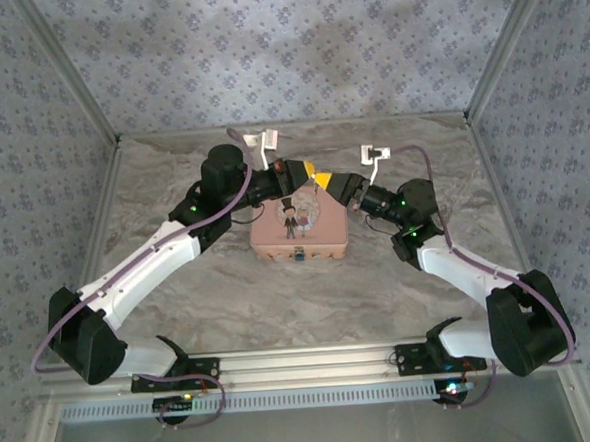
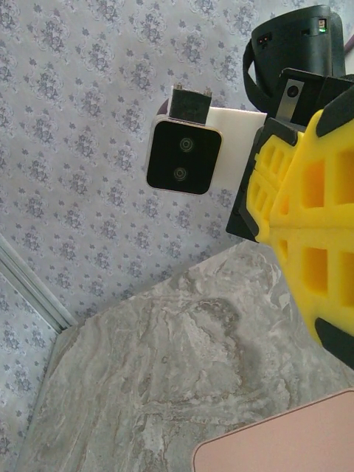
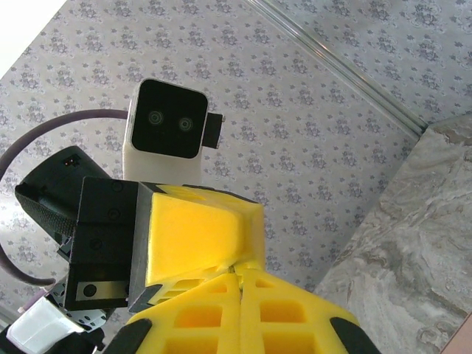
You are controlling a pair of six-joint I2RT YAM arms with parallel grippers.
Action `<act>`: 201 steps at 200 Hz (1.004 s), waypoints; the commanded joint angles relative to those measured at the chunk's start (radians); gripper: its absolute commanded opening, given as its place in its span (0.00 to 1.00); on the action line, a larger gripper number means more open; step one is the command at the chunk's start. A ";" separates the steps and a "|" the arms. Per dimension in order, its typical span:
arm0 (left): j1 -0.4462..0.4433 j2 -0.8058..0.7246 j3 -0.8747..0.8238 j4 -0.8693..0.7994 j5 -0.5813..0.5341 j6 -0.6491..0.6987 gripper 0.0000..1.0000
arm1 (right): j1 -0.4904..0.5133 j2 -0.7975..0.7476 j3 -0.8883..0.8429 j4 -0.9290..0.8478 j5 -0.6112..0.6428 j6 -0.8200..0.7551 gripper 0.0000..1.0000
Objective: Unlock a padlock with a key
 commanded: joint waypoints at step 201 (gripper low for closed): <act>-0.052 -0.080 -0.434 -0.110 -0.140 0.057 0.90 | -0.101 0.074 0.284 -1.104 0.456 -0.686 0.00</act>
